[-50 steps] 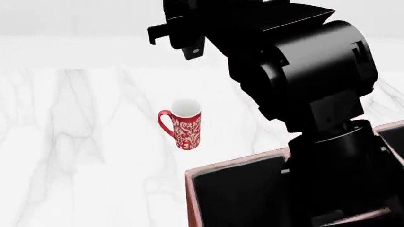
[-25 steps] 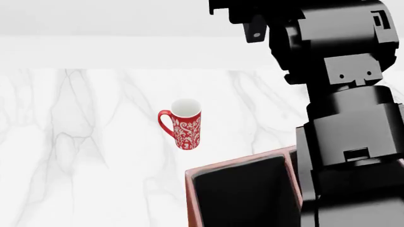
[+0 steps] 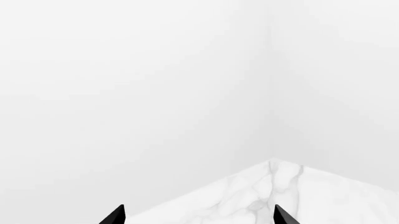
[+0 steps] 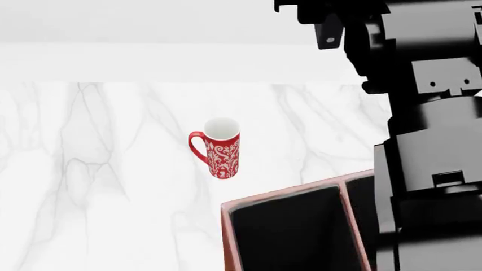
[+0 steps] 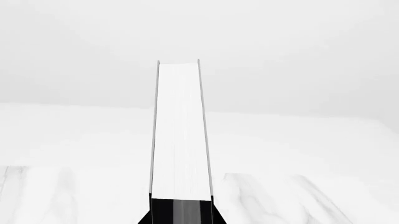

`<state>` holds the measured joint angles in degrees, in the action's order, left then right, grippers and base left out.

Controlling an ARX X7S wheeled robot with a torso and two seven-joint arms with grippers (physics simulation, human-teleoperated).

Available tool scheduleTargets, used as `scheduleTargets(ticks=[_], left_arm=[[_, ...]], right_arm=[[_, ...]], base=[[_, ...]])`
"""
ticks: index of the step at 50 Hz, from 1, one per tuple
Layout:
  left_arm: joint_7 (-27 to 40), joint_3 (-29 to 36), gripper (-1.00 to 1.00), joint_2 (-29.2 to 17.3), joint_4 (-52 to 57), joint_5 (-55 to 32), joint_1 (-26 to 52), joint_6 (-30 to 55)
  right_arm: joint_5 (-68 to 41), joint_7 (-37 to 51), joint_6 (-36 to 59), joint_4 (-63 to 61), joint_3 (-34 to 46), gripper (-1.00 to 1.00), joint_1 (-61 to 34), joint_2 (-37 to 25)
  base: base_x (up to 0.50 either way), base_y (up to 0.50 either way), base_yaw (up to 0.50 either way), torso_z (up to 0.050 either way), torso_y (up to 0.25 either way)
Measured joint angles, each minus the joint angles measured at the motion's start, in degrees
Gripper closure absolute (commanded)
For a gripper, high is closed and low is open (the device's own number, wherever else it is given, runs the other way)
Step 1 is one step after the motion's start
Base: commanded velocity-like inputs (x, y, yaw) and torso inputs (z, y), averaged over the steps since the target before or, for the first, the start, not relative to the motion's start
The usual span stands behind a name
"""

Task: Pick up the book and place it in the right compartment of the caddy.

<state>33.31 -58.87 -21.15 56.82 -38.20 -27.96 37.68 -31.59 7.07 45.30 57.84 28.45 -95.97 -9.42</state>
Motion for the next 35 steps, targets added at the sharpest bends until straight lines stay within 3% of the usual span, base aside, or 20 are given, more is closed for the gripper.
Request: scheduleTargets(ticks=[35], left_arm=[[1.0, 0.3, -1.0, -1.0, 0.1, -0.4, -0.4, -0.4]], right_arm=[[-1.0, 6.0, 7.1, -10.3, -2.4, 1.0, 4.2, -10.8]], base=[[0.0, 0.0, 0.0, 0.0, 0.001]])
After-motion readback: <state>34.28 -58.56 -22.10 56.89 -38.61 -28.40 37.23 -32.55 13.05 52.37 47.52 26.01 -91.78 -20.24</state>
